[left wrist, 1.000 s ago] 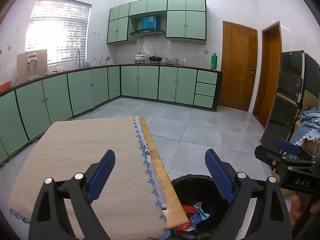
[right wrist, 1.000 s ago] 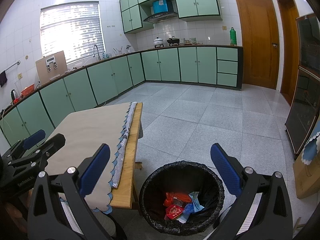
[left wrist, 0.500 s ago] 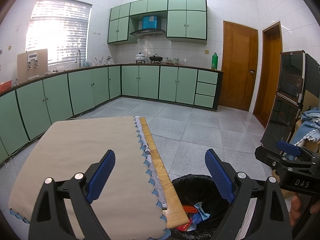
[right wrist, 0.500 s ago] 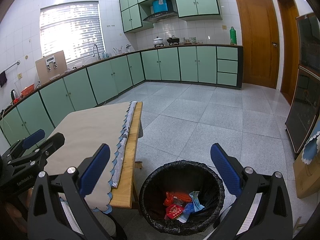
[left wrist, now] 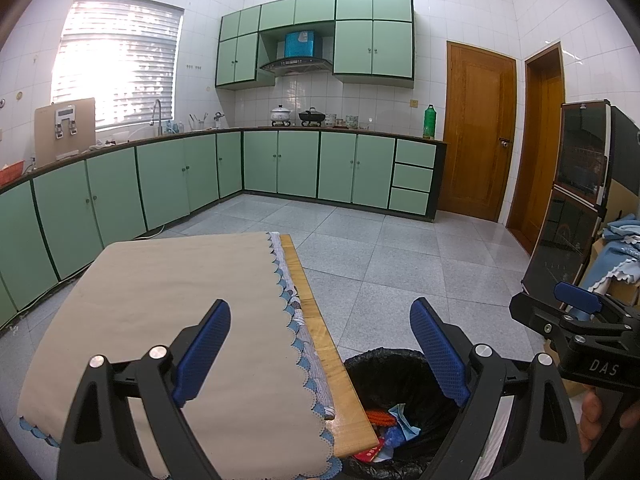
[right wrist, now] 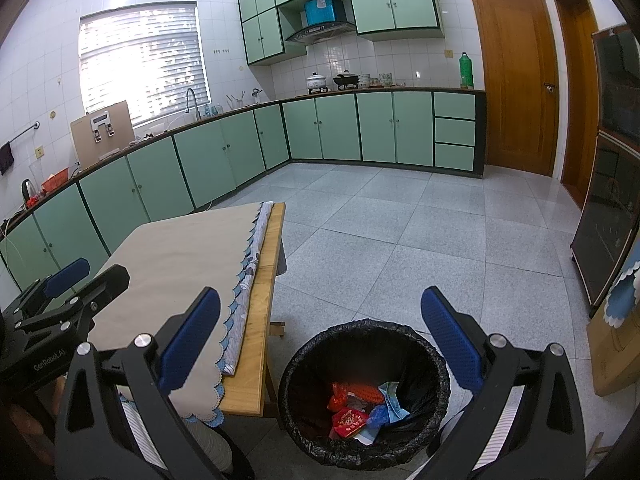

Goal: Collect trash

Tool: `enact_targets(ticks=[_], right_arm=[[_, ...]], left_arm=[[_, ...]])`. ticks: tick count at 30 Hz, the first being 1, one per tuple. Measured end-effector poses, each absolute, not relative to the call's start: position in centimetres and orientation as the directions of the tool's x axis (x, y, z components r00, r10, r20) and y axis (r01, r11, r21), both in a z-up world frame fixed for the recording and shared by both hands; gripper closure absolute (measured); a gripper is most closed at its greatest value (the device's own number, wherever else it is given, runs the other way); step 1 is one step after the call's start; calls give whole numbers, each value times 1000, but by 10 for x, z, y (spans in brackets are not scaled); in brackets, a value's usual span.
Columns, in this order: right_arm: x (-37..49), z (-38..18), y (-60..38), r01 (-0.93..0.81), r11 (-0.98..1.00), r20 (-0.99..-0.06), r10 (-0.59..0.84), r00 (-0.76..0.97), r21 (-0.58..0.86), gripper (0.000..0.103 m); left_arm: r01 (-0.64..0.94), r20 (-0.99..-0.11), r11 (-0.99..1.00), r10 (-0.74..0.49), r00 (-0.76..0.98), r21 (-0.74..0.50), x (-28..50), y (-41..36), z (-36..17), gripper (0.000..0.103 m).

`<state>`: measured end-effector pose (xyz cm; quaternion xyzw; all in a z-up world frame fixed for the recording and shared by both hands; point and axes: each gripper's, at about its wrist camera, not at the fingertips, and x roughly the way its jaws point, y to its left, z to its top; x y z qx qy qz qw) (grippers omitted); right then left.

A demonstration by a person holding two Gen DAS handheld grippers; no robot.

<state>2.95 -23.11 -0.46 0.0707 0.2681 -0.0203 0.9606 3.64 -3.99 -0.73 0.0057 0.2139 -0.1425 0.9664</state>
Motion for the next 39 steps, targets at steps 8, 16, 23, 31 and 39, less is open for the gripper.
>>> enact_targets(ticks=[8, 16, 23, 31, 39], right_arm=[[30, -7, -233, 78, 989, -521, -1, 854, 125, 5], [30, -8, -233, 77, 989, -521, 0, 854, 126, 5], [30, -8, -233, 77, 989, -521, 0, 854, 126, 5], [30, -8, -233, 79, 989, -522, -1, 853, 127, 5], [33, -13, -235, 79, 989, -524, 0, 852, 128, 5]], left_arm=[[278, -417, 959, -273, 867, -49, 37, -40, -7, 14], [277, -417, 960, -272, 867, -49, 37, -39, -8, 14], [278, -417, 959, -273, 867, -48, 37, -39, -8, 14], [274, -424, 960, -269, 865, -52, 39, -37, -9, 14], [266, -431, 962, -264, 863, -56, 41, -33, -12, 14]])
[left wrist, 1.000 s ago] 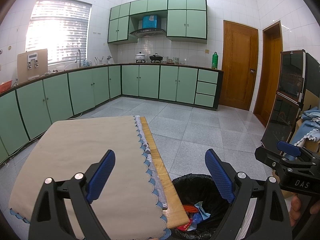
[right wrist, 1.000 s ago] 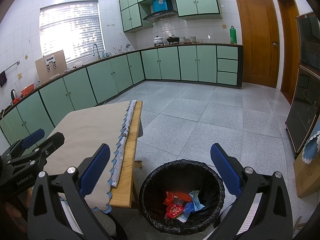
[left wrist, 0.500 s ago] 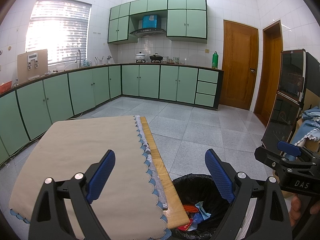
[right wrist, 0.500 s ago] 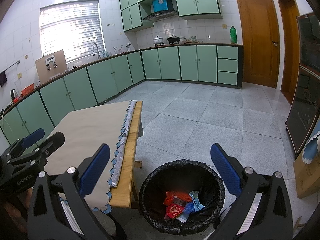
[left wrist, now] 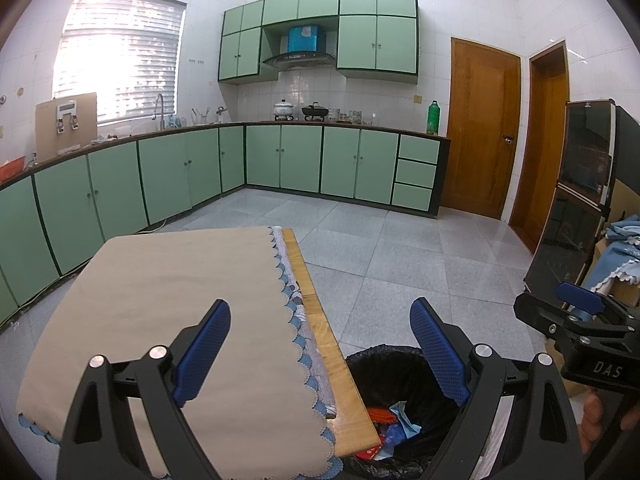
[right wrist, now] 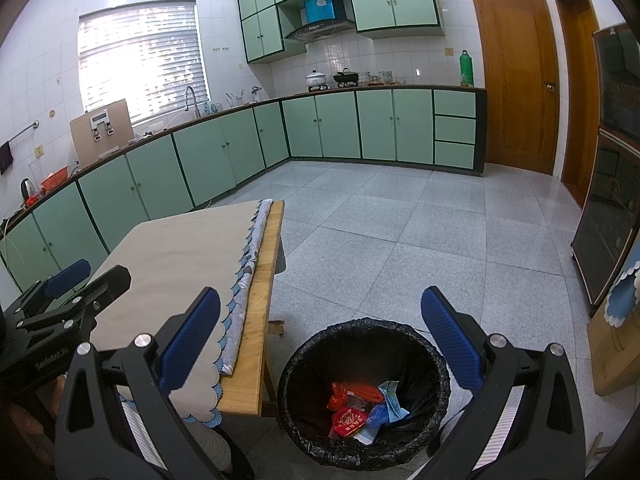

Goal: Collect trash

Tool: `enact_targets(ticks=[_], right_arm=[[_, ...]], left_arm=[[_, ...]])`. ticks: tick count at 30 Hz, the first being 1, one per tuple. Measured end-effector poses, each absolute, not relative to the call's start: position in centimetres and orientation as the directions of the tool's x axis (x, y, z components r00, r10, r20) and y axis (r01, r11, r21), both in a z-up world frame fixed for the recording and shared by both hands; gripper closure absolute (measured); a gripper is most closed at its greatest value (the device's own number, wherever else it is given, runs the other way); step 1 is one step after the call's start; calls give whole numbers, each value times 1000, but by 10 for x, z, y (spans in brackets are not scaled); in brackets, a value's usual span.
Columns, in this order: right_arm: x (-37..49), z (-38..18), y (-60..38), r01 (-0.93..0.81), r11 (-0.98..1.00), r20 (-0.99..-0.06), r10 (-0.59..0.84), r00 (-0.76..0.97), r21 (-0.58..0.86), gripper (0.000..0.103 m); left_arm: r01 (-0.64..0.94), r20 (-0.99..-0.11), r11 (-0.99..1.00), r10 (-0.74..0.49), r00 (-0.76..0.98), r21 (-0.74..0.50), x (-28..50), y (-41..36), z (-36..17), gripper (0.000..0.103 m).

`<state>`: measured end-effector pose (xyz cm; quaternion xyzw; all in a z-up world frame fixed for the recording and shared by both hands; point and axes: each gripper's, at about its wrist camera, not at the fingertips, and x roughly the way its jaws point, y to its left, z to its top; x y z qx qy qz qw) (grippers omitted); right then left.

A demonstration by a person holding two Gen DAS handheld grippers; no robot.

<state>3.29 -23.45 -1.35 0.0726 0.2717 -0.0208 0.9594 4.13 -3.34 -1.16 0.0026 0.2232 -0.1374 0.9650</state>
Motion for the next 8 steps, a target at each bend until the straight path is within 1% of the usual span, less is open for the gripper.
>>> enact_targets(ticks=[8], right_arm=[[36, -23, -239, 82, 988, -531, 0, 847, 132, 5]], left_arm=[[262, -439, 964, -257, 861, -51, 44, -35, -14, 14]])
